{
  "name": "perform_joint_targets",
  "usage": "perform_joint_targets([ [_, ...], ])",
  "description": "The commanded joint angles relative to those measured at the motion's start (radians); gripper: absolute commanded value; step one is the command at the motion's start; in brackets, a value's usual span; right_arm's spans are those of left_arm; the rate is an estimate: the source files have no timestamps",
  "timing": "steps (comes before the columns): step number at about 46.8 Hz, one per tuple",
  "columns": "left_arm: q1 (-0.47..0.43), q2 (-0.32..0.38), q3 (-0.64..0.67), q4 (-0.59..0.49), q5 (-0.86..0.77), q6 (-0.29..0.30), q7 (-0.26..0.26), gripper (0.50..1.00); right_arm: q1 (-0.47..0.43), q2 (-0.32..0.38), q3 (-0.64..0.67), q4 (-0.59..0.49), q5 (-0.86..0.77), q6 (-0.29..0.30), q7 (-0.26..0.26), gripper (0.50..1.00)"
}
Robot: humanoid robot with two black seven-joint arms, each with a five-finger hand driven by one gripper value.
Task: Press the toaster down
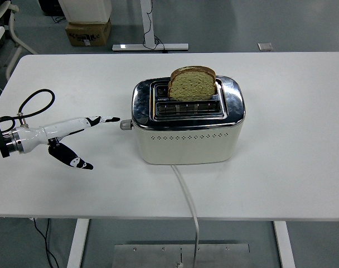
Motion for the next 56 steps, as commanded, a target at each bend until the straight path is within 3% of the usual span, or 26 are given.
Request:
perform_joint_targets([
  [1,0.0,-0.006,0.001,0.001,0.0,0.001,0.0,1.0,0.0,0.0,0.0,0.0,0.0,0.0,0.0,1.0],
  [56,0.012,-0.043,0.009,0.044,0.003,0.008,0.0,1.0,0.001,0.0,0.0,0.0,0.0,0.0,0.0,1.0],
])
